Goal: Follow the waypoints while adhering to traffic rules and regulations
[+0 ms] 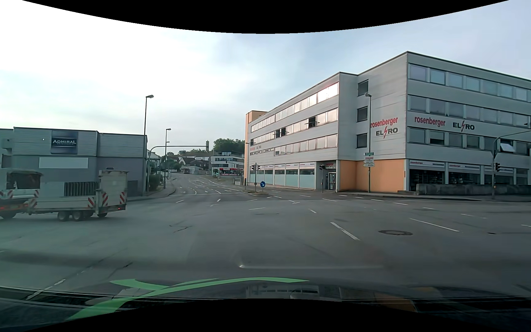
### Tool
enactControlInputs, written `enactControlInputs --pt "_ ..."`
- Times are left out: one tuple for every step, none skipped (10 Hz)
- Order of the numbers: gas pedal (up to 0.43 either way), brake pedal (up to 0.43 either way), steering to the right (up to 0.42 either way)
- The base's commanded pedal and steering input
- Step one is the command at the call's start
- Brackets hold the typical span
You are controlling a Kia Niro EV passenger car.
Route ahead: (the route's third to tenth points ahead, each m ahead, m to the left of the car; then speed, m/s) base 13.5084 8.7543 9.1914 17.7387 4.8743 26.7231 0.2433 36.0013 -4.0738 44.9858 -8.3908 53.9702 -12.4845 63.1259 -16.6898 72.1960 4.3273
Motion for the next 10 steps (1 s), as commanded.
enactControlInputs --pt "0.067 0.000 -0.135" --pt "0.067 0.000 -0.141" --pt "0.047 0.000 -0.151" --pt "0.047 0.000 -0.160" --pt "0.047 0.000 -0.167" --pt "0.047 0.000 -0.176" --pt "0.047 0.000 -0.187" --pt "0.047 0.000 -0.198" --pt "0.047 0.000 -0.211" --pt "0.047 0.000 -0.231"
